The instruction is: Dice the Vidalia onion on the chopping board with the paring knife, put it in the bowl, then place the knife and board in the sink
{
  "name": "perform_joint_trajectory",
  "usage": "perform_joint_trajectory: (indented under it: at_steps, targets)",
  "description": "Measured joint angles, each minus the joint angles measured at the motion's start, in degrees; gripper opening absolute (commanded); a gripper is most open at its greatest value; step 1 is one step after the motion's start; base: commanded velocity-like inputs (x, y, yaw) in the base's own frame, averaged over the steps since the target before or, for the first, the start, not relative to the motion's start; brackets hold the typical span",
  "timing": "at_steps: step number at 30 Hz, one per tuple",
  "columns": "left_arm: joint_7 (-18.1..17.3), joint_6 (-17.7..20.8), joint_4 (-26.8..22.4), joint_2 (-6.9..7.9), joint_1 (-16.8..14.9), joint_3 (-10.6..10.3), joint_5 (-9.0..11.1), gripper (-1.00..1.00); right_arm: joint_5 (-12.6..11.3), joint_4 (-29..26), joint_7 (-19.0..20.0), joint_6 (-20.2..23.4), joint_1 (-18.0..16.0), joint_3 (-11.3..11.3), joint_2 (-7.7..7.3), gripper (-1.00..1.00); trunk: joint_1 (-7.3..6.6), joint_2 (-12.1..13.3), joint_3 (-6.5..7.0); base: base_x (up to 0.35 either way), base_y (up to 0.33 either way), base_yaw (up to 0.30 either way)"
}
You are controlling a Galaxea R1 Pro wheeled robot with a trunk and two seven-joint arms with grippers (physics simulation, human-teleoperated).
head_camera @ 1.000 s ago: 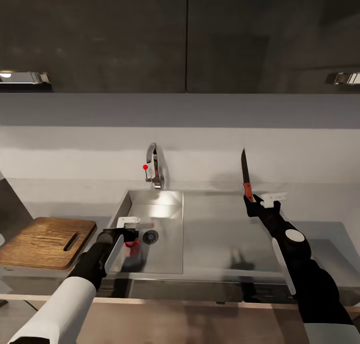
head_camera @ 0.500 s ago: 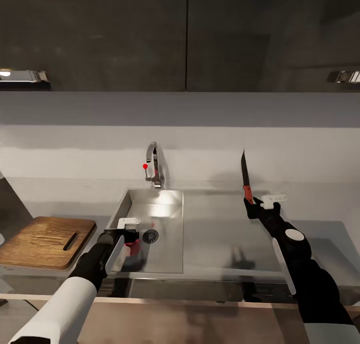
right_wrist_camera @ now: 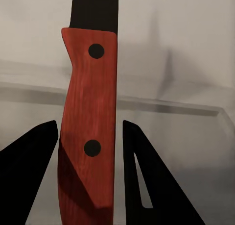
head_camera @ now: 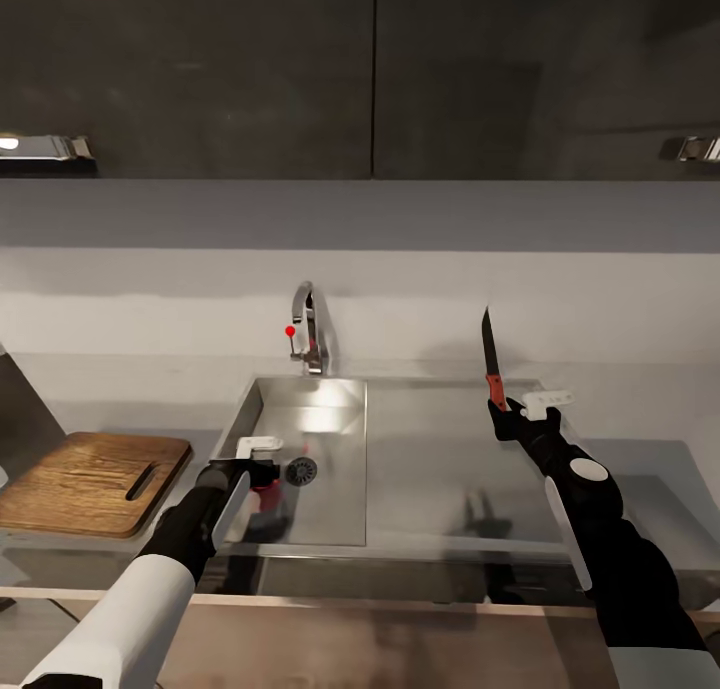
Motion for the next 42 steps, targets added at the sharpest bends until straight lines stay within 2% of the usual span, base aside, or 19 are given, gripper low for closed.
perform_joint_trajectory:
  at_steps: [11,25,42]
  targets:
    - [-0.1,0.0,0.0,-1.5,0.0,0.0,0.0,1.0,0.0,0.0,0.0,0.0,0.0,0.0,0.0,-1.0,0.0,0.0,-0.08,0.0,0.0,0.0]
    - [-0.1,0.0,0.0,-1.33,0.0,0.0,0.0,1.0,0.0,0.0,0.0,0.1,0.0,0.0,0.0,-1.0,0.0,0.0,-0.95,0.0,0.0,0.0]
    - [-0.1,0.0,0.0,-1.3,0.0,0.0,0.0,1.0,0.0,0.0,0.0,0.1,0.0,0.0,-0.02,-1.0,0.0,0.0,-1.27,0.0,0.0,0.0]
